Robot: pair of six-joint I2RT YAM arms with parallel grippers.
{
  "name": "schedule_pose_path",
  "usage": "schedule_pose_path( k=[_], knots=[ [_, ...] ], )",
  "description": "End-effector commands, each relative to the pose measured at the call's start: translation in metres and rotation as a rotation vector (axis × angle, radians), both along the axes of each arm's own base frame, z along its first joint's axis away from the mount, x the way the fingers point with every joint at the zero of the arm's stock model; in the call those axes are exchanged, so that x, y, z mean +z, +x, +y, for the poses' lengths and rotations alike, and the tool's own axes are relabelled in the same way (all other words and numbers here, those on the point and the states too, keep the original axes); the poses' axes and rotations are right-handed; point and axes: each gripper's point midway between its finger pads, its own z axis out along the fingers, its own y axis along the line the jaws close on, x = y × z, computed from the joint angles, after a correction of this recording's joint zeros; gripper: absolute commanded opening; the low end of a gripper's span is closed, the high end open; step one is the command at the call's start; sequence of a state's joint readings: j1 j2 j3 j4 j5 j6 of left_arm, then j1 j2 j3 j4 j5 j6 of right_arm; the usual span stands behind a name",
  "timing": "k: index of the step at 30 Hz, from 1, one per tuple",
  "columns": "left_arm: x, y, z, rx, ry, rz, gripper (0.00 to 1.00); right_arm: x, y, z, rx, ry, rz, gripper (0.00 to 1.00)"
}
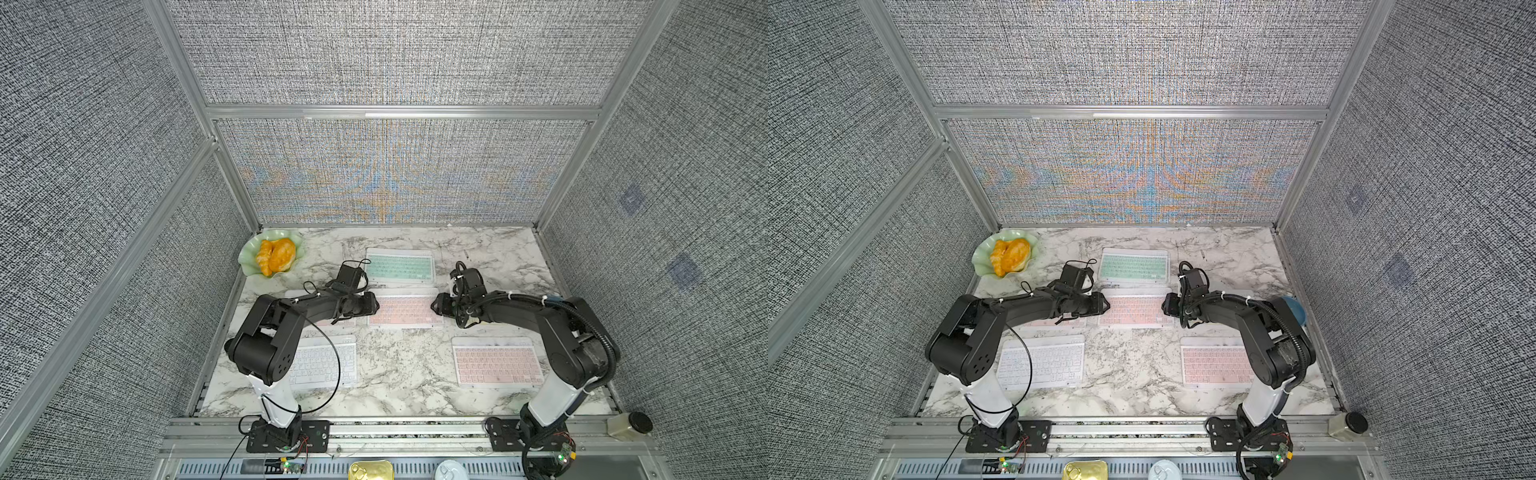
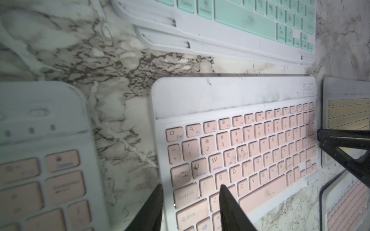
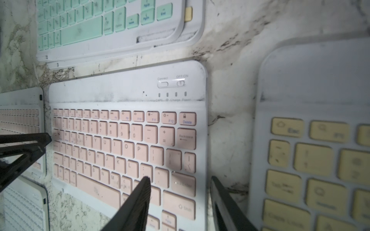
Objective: Stack the numeric keypads
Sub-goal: Pick up the numeric keypad from the center of the board.
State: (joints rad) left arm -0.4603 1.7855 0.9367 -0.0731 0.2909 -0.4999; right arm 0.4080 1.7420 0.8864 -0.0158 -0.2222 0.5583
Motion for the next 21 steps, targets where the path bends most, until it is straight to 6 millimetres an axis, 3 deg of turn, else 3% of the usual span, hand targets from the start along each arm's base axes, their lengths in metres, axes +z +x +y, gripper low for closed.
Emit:
schedule_pose_path(
  k=[1, 15, 21],
  knots=[
    [0.0, 0.0, -0.004, -0.005, -0.015, -0.005, 0.47, -0.002, -0.005, 0.005, -0.005, 0.033, 0.035, 0.51],
    [-0.005, -0.007, -0.004, -0.009, -0.006, 0.008, 0.47, 0.002, -0.005, 0.012, -0.005, 0.108, 0.043, 0.53],
    [-0.006, -0.009, -0.006, -0.016, -0.004, 0.011, 0.47, 0.008, -0.003, 0.019, -0.014, 0.226, 0.045, 0.53]
  ],
)
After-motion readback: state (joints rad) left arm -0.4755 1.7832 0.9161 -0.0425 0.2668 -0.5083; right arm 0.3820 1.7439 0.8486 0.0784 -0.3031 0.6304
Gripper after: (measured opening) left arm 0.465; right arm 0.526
